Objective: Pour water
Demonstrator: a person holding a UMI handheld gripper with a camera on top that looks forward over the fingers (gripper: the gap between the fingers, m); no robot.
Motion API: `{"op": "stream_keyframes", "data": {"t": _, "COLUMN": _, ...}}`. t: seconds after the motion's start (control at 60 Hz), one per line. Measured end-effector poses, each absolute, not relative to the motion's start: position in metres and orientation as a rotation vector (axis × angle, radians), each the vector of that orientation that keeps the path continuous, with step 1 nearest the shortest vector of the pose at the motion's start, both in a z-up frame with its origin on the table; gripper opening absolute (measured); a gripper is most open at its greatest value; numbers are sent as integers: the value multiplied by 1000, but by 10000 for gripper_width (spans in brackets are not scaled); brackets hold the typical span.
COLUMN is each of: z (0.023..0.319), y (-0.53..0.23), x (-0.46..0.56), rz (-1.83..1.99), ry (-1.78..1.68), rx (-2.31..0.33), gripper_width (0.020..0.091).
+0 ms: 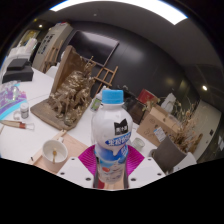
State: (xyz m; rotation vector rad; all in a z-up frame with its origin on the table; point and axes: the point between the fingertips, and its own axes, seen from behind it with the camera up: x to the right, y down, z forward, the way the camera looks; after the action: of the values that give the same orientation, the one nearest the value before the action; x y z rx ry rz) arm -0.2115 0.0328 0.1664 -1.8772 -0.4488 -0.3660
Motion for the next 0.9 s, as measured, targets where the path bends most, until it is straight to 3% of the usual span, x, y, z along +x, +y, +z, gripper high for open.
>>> {"op": "stream_keyframes", "data": {"t": 0.15, "z": 122, "y": 38, "x": -210, "rz": -54, "ry": -209, "rx": -1964, "gripper_width": 333}}
{"op": "stream_keyframes", "data": {"t": 0.333, "z": 83, "y": 48, "x": -203, "rz": 47, "ry": -127, "rx": -1972, "gripper_width": 336}}
{"op": "stream_keyframes", "data": {"t": 0.467, "z": 60, "y": 48, "x": -199, "rz": 87, "ry": -91, "rx": -1996, "gripper_width": 349}}
{"op": "stream_keyframes", "data": {"t": 0.583, "z": 63, "y": 45, "x": -200, "rz": 79, "ry": -107, "rx": -1949, "gripper_width": 392}}
{"op": "stream_keyframes", "data": {"t": 0.75, "z": 60, "y": 36, "x": -199, "rz": 69, "ry": -98, "rx": -1962, "gripper_width": 541}}
{"op": "stream_keyframes", "data": {"t": 0.833, "z": 66, "y": 28, "x": -194, "rz": 36, "ry": -100, "rx": -1985, "gripper_width": 843}}
{"op": "stream_keyframes", "data": {"t": 0.85, "z": 70, "y": 26, "x": -194, "rz": 30, "ry": -99, "rx": -1986, "gripper_width": 873}}
{"op": "stream_keyframes", "data": {"t": 0.9, "z": 82, "y": 17, "x": -194, "rz": 18, "ry": -91, "rx": -1993, "gripper_width": 850}}
